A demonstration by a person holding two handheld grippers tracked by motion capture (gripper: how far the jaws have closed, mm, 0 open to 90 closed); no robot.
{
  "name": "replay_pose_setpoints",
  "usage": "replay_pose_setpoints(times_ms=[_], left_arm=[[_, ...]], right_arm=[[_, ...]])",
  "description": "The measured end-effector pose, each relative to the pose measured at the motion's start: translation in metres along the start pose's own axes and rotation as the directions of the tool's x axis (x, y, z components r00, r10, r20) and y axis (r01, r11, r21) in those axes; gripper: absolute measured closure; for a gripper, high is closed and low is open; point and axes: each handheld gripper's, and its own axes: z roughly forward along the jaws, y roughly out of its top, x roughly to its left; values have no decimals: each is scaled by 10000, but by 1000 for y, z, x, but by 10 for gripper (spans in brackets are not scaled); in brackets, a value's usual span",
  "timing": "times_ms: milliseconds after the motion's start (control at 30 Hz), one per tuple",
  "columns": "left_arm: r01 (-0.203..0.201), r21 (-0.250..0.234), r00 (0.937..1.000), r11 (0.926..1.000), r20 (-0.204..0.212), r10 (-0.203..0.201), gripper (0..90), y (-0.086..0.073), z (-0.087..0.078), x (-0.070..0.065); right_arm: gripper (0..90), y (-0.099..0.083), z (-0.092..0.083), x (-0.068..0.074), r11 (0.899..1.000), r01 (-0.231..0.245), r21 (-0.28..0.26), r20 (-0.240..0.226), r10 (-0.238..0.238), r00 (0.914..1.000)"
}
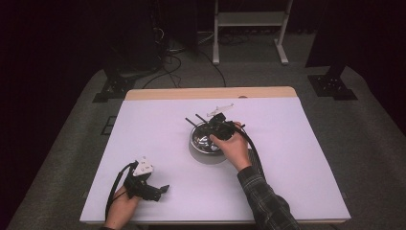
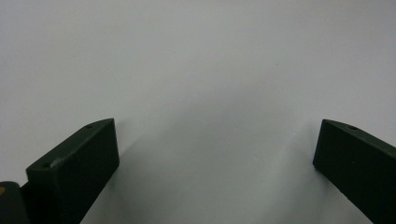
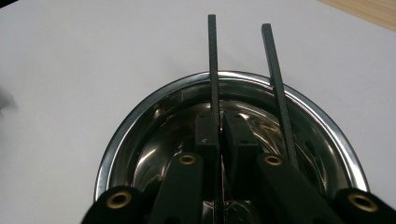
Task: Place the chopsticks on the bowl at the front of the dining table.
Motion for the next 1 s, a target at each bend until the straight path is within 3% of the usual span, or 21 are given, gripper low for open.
replay_pose_setpoints(times_ms=[167, 467, 1000], left_arm=[[-26, 23, 10000, 10000, 2, 26, 0, 0, 0, 0], [-15, 10, 10000, 10000, -3, 15, 0, 0, 0, 0], [-18, -19, 10000, 10000, -14, 18, 0, 0, 0, 0]], right_arm=[[671, 1, -9, 2, 10000, -19, -86, -115, 18, 9999], [460, -5, -47, 5, 9994, 104, -322, -171, -109, 9998], [299, -53, -83, -15, 9994, -152, -300, 2, 152, 9999]])
